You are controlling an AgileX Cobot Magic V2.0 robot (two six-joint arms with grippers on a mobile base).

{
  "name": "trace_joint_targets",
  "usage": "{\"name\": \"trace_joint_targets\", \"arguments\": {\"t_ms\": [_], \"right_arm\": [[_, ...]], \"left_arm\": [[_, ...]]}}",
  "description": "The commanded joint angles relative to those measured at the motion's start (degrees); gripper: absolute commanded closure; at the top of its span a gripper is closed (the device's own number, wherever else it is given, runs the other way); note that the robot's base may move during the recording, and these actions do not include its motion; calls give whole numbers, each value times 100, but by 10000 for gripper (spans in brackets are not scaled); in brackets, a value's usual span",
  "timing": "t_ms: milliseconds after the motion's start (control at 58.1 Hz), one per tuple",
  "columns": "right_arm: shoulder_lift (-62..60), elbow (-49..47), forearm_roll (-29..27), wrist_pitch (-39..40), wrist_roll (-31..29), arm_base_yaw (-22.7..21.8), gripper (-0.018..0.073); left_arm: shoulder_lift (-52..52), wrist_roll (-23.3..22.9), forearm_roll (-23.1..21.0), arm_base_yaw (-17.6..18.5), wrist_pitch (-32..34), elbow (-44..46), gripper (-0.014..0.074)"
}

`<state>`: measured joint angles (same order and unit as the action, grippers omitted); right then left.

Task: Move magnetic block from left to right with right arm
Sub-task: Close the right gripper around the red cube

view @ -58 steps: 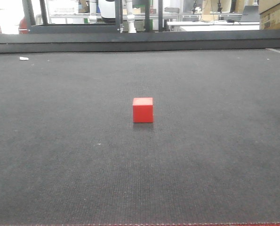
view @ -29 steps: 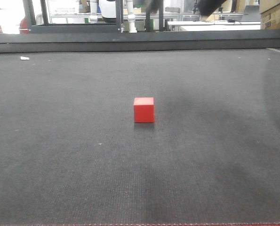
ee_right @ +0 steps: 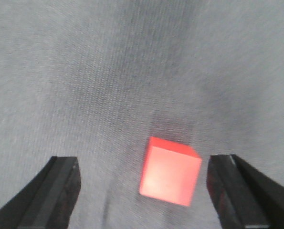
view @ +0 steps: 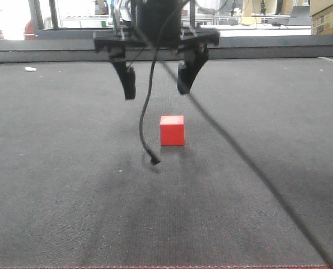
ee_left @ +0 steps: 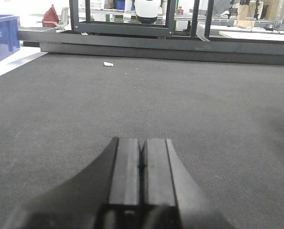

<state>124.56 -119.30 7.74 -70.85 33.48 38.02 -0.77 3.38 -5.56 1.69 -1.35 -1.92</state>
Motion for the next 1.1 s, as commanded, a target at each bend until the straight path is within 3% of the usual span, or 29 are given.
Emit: {"name": "trace_joint_targets", "arguments": {"t_ms": [0, 482, 1084], "right_arm": [[-350, -74, 162, -550, 203, -9, -74], [-362, 749, -47, -188, 486, -105, -74], [-183, 751, -352, 534, 486, -273, -74]], "left_arm": [[-66, -40, -26, 41, 458, -45, 722], [-66, -40, -26, 41, 458, -45, 722], [-66, -40, -26, 41, 458, -45, 722]]}}
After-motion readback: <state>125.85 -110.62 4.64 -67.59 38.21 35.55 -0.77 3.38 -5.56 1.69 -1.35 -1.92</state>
